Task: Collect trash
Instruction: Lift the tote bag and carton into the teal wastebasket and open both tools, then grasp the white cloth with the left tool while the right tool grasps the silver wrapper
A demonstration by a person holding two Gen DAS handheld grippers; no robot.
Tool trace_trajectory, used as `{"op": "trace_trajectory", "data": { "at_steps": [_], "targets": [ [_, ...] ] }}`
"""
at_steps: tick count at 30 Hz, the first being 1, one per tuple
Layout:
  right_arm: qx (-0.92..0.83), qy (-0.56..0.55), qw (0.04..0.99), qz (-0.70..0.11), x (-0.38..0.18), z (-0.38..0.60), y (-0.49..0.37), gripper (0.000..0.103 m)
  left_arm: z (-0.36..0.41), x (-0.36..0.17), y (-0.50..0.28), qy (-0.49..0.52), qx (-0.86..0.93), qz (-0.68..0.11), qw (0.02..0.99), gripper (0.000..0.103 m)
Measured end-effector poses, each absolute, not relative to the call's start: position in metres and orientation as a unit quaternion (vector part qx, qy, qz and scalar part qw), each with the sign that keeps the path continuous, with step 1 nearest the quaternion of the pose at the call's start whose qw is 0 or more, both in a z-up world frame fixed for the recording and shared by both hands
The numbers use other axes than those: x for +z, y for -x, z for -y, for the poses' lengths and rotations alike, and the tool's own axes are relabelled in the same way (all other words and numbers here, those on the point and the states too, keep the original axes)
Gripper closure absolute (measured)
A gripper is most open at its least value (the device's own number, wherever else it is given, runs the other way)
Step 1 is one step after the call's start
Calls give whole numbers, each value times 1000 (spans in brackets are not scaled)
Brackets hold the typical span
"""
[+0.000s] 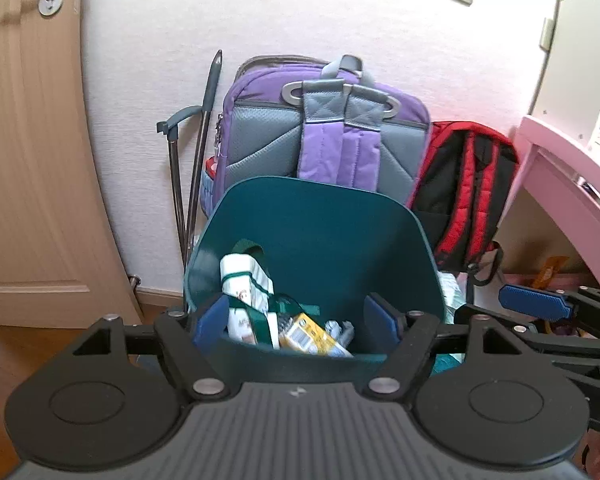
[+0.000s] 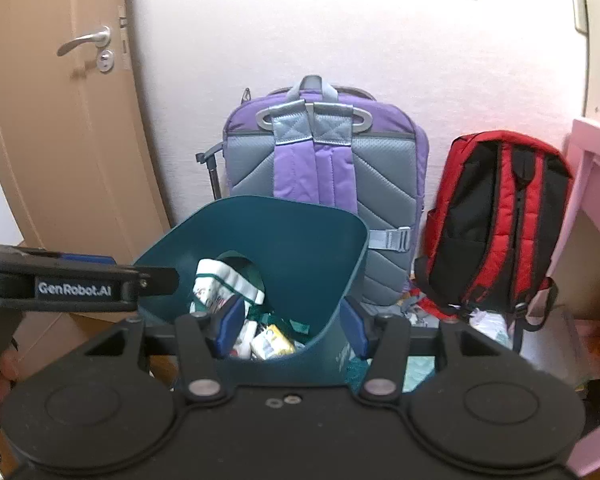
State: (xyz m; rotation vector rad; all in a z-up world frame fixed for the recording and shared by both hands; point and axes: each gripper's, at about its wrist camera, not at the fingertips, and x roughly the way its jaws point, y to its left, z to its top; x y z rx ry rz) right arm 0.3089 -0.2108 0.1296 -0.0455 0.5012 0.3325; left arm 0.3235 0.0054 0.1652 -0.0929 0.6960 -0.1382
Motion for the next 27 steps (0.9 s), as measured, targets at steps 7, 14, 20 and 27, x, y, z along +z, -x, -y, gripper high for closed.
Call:
{"op": "trace_trajectory", "data": {
  "at_steps": [7, 14, 20, 27],
  "targets": [
    [175, 25, 953, -247, 136, 217, -265, 50, -4, 172, -276, 37, -75, -344, 935, 20],
    [190, 25, 946, -261, 126, 217, -233, 50, -5, 151, -235, 27, -89, -364, 927, 19],
    [211, 25, 929, -302, 89, 215, -225, 50, -9, 105, -211, 26, -112, -385, 916, 19],
    [221, 26, 902, -370, 1, 213, -233, 50, -17, 17, -216, 27, -124, -444, 887, 10]
  ]
}}
